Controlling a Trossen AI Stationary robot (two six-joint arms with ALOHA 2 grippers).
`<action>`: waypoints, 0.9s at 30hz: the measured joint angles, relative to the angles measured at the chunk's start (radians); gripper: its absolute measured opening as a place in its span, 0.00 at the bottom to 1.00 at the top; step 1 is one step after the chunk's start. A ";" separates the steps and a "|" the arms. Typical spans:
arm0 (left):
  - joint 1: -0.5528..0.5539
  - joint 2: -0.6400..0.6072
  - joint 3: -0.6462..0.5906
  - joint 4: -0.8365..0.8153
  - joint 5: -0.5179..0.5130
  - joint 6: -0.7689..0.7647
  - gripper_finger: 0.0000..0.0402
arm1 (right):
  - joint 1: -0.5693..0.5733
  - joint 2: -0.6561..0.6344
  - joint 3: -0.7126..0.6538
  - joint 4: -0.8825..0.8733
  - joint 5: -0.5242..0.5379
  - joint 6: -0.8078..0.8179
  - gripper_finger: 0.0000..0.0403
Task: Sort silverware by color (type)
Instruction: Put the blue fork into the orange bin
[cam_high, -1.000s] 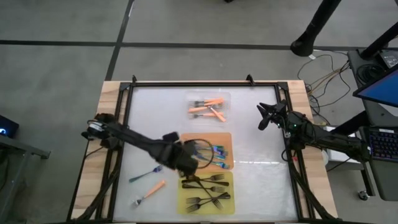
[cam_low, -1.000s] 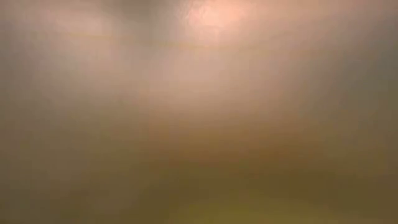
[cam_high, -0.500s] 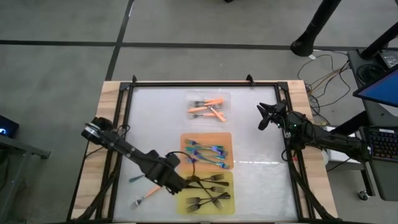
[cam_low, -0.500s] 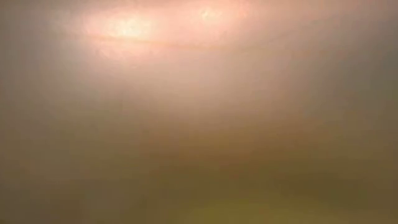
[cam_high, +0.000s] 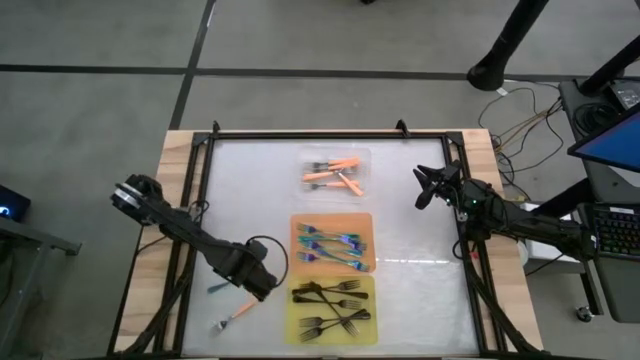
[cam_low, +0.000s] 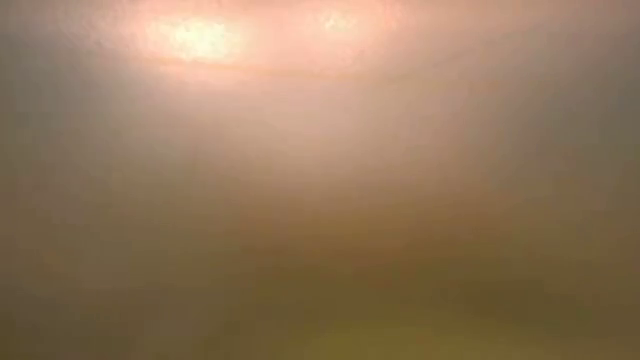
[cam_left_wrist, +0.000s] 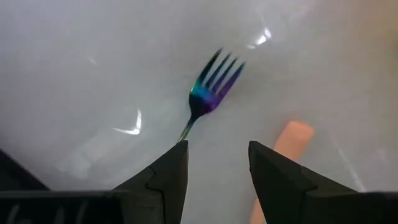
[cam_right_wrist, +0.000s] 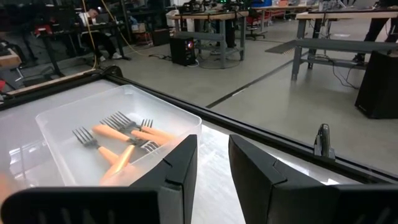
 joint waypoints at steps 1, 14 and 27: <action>0.000 -0.015 -0.037 0.034 0.019 -0.014 0.37 | 0.000 0.000 0.000 0.000 0.000 0.000 0.21; -0.002 -0.098 -0.310 0.176 0.088 0.025 0.37 | 0.000 0.000 0.000 0.000 0.000 0.000 0.21; -0.013 -0.098 -0.328 0.232 0.105 0.035 0.37 | 0.000 0.000 0.000 0.000 0.000 0.000 0.21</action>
